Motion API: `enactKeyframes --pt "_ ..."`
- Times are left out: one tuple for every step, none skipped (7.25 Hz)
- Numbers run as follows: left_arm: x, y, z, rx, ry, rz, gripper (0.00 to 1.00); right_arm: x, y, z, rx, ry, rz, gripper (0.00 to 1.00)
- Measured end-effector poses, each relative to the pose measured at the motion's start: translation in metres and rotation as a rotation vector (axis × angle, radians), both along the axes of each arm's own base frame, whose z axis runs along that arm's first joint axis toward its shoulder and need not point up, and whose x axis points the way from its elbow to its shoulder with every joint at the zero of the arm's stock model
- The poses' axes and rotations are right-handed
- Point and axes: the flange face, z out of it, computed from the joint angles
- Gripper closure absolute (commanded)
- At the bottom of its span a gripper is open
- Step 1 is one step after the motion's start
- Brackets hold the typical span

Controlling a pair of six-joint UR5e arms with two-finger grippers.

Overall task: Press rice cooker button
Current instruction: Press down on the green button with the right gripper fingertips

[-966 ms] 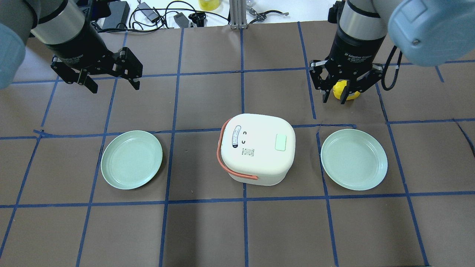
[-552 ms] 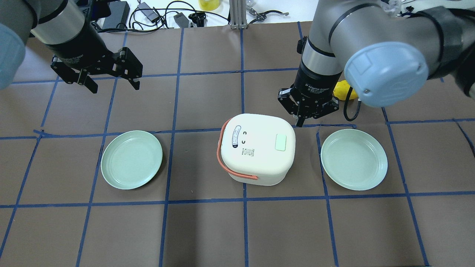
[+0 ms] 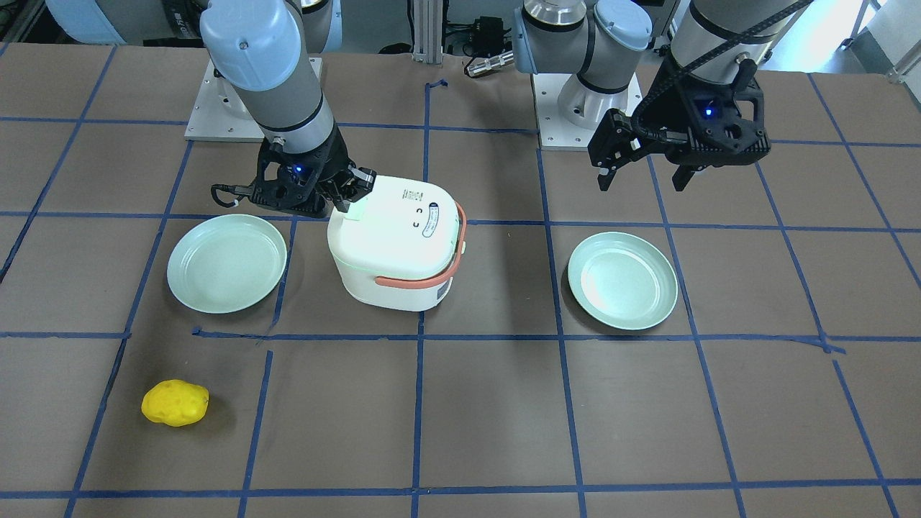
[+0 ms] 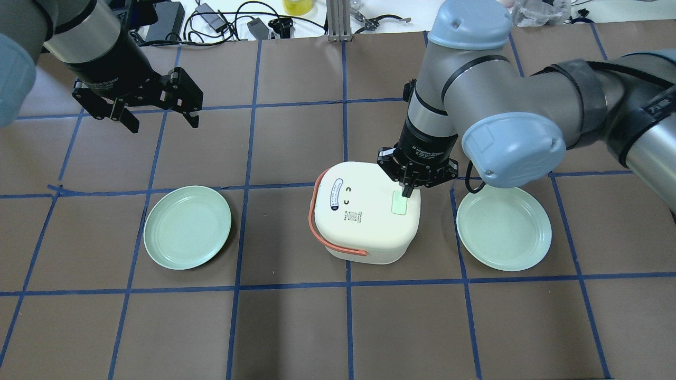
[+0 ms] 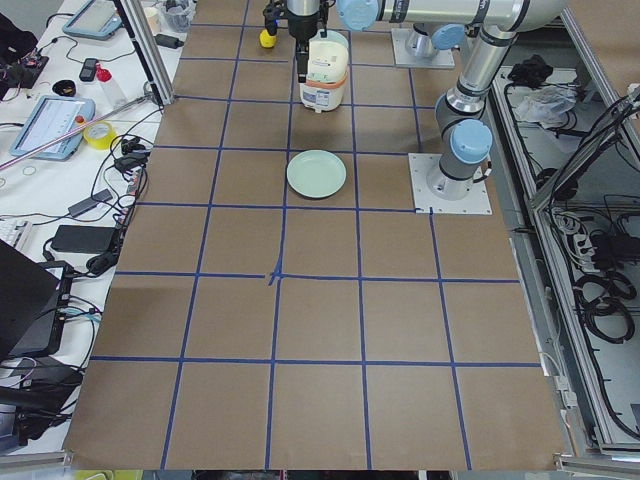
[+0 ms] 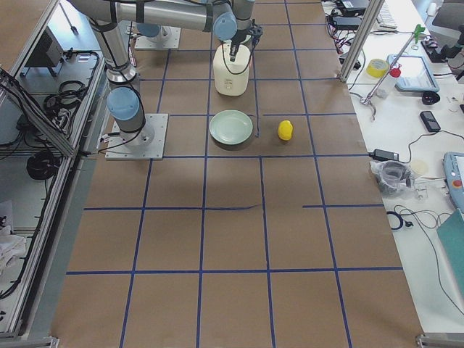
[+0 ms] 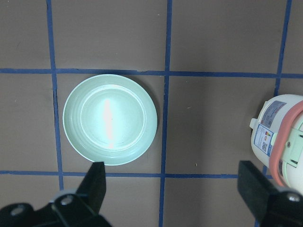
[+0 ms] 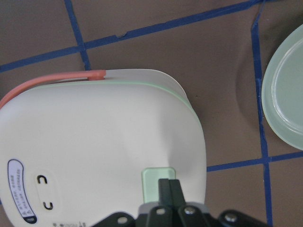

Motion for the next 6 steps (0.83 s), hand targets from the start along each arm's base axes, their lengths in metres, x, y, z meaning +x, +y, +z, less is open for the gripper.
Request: enactKeyframes --pt "0.0 0.0 0.0 0.0 0.0 0.0 0.0 0.001 0.0 -0.002 0.003 -0.002 0.001 1.0" --pt "0.0 0.0 0.0 0.0 0.0 0.0 0.0 0.001 0.0 -0.004 0.006 -0.003 0.001 1.0" --pt "0.0 0.0 0.0 0.0 0.0 0.0 0.0 0.002 -0.001 -0.005 0.009 -0.002 0.002 1.0" --pt "0.0 0.0 0.0 0.0 0.0 0.0 0.0 0.002 -0.001 -0.007 0.012 -0.001 0.002 1.0" --pt "0.0 0.0 0.0 0.0 0.0 0.001 0.0 0.001 0.0 -0.01 0.018 0.0 0.003 1.0" --pt "0.0 0.0 0.0 0.0 0.0 0.001 0.0 0.001 0.001 -0.012 0.022 0.001 0.003 1.0"
